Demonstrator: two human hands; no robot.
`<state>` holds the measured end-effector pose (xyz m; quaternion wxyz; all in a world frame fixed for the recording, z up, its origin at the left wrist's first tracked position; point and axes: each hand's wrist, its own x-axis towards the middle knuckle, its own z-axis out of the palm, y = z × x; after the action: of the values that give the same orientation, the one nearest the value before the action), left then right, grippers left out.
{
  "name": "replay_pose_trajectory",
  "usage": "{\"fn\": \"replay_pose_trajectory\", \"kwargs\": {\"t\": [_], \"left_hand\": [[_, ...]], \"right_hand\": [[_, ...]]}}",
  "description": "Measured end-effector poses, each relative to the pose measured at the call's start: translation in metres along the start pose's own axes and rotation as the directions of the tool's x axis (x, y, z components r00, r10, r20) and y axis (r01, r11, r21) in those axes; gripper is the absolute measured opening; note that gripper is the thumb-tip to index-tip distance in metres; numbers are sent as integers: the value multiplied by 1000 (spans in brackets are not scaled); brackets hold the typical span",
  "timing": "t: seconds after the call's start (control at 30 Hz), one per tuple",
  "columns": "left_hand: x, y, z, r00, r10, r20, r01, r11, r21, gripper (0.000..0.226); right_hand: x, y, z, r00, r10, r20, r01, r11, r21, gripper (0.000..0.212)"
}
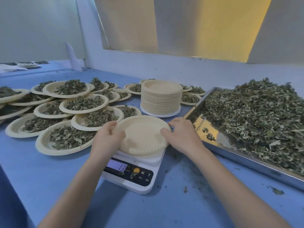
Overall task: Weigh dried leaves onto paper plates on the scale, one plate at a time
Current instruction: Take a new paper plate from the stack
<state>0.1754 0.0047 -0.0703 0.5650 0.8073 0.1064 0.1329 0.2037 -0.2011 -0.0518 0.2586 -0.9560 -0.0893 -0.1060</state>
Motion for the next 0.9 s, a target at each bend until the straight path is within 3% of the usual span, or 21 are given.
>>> {"fn": "replay_pose_trajectory", "kwargs": {"t": [0.1, 0.2, 0.33, 0.67, 0.8, 0.9], "left_hand": [[0, -4, -5, 998, -55, -8, 54, 993, -104, 46], [-2, -7, -10, 997, -74, 7, 74, 983, -171, 38], [-7, -11, -21, 997, -68, 30, 73, 968, -241, 8], [-11, -17, -30, 988, -154, 17, 149, 918, -366, 10], [-11, -18, -30, 992, -126, 11, 121, 924, -363, 11], [-12, -20, -28, 994, -92, -67, 65, 945, -321, 12]], "right_hand": [[1, 1, 0, 999, 32, 5, -32, 999, 43, 33], [1, 2, 0, 999, 52, 3, -52, 998, 39, 49], [-1, 2, 1, 999, 40, -25, -39, 999, 29, 50], [-4, -1, 1, 999, 9, -48, -10, 1000, -11, 41], [-3, 2, 2, 999, 2, -39, -3, 999, -41, 45], [-2, 2, 3, 999, 9, -52, -11, 999, -40, 50]]}}
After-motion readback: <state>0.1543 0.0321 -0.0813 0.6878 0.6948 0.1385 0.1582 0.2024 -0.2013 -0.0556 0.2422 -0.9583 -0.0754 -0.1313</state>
